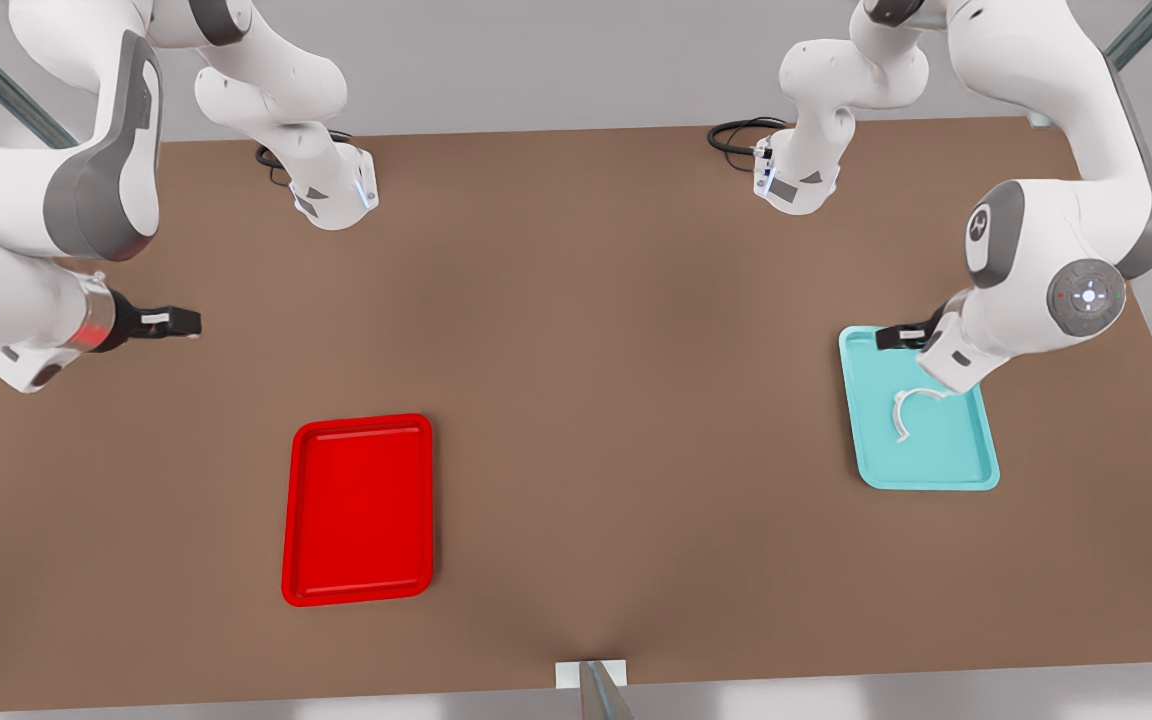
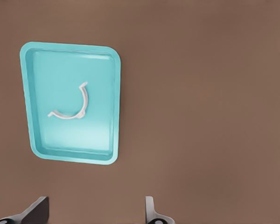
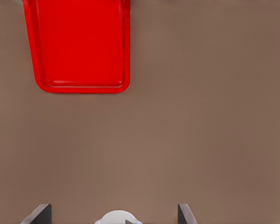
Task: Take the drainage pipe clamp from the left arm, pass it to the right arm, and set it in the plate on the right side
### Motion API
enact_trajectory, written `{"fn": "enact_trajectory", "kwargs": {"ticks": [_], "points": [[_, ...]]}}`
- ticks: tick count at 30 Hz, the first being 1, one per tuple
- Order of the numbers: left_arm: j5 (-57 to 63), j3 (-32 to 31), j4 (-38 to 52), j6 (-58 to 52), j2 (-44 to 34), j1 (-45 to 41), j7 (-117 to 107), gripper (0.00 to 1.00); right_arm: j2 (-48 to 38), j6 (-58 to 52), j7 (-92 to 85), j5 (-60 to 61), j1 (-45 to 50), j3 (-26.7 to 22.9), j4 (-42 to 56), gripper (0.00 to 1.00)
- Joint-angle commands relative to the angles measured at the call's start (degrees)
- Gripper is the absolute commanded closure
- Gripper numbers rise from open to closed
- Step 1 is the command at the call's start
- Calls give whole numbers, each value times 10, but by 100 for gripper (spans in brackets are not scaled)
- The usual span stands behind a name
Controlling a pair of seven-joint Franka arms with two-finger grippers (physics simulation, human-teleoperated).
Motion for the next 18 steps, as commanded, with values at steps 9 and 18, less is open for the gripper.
{"fn": "enact_trajectory", "kwargs": {"ticks": [9,18], "points": [[8,84,-134,353,76,17,-43,0,14,107,-54,-5,6,2,-11,0],[-104,84,-268,569,133,56,139,0,20,111,-56,-8,7,3,-17,0]]}}
